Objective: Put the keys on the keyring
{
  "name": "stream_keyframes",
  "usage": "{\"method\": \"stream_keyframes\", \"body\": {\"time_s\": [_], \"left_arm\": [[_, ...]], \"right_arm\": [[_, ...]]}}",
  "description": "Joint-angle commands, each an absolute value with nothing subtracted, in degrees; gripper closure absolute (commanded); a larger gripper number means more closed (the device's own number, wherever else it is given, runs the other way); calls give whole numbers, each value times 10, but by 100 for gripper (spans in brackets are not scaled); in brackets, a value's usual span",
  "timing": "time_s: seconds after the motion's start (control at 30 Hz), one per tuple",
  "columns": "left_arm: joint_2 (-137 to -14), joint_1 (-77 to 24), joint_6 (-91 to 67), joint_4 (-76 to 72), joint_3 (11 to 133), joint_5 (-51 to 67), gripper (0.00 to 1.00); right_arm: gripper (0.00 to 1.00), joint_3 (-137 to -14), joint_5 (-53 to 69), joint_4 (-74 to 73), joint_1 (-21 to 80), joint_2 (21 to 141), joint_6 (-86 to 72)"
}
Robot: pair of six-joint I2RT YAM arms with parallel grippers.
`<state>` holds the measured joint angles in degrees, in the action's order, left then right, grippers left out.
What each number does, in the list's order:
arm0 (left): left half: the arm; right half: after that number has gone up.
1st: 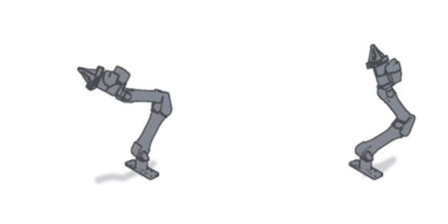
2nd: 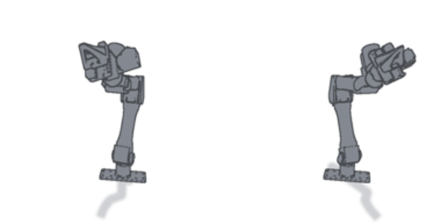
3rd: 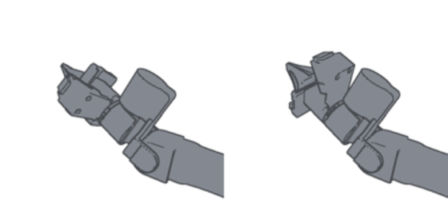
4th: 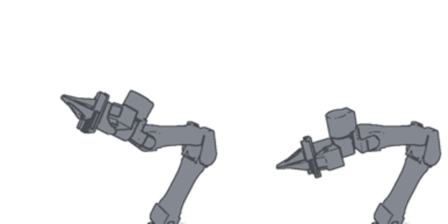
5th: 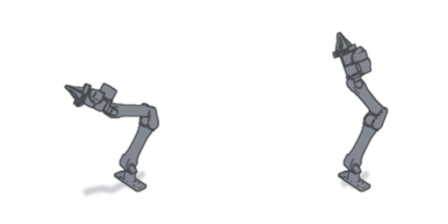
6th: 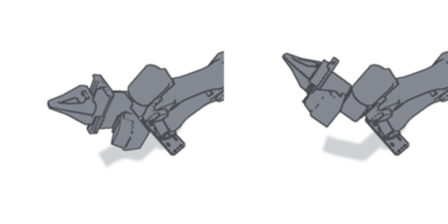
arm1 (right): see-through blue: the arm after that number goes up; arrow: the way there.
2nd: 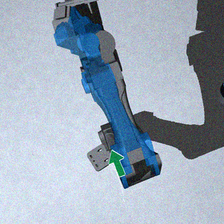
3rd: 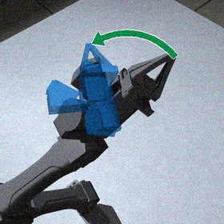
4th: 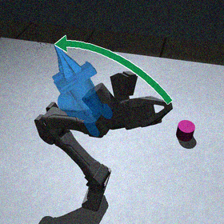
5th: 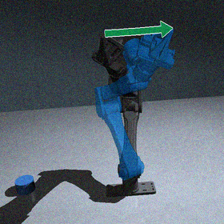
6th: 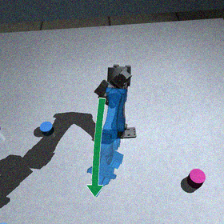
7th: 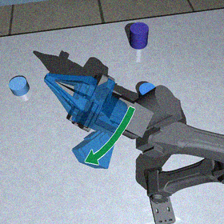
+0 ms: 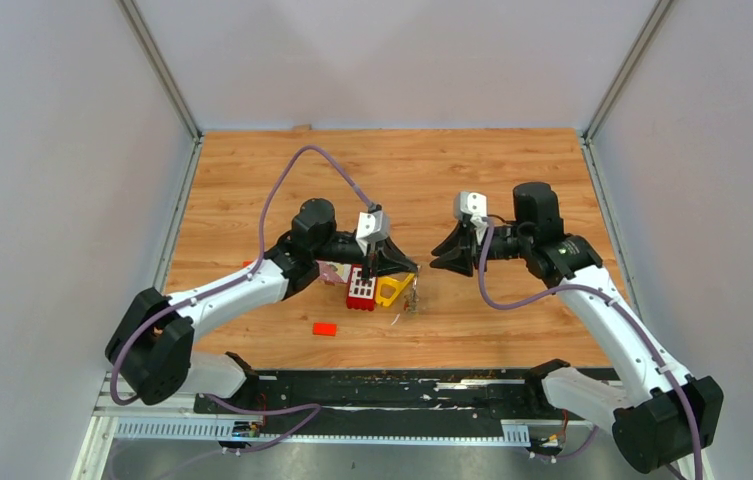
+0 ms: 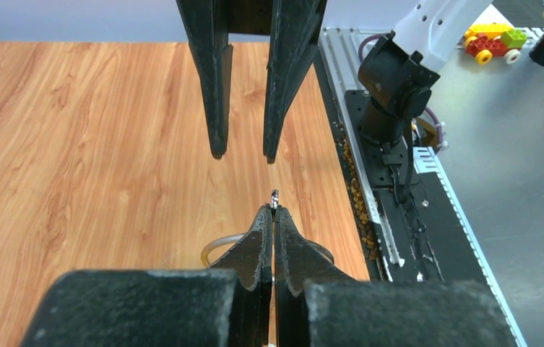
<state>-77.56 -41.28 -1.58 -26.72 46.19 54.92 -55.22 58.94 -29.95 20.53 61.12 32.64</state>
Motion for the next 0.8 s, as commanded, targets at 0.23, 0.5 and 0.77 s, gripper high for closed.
{"method": "stream_keyframes", "body": {"time_s": [0.23,0.5,0.77], "left_arm": [[-701,-386,52,-190,482,527,100],[-638,-361,112,-70,504,527,100],[-596,-351,226,116,543,543,100]], "right_arm": [[66,-604,552,-269,200,616,309],[64,-678,435,-179,203,728,255],[64,-845,362,-191,252,945,270]]}}
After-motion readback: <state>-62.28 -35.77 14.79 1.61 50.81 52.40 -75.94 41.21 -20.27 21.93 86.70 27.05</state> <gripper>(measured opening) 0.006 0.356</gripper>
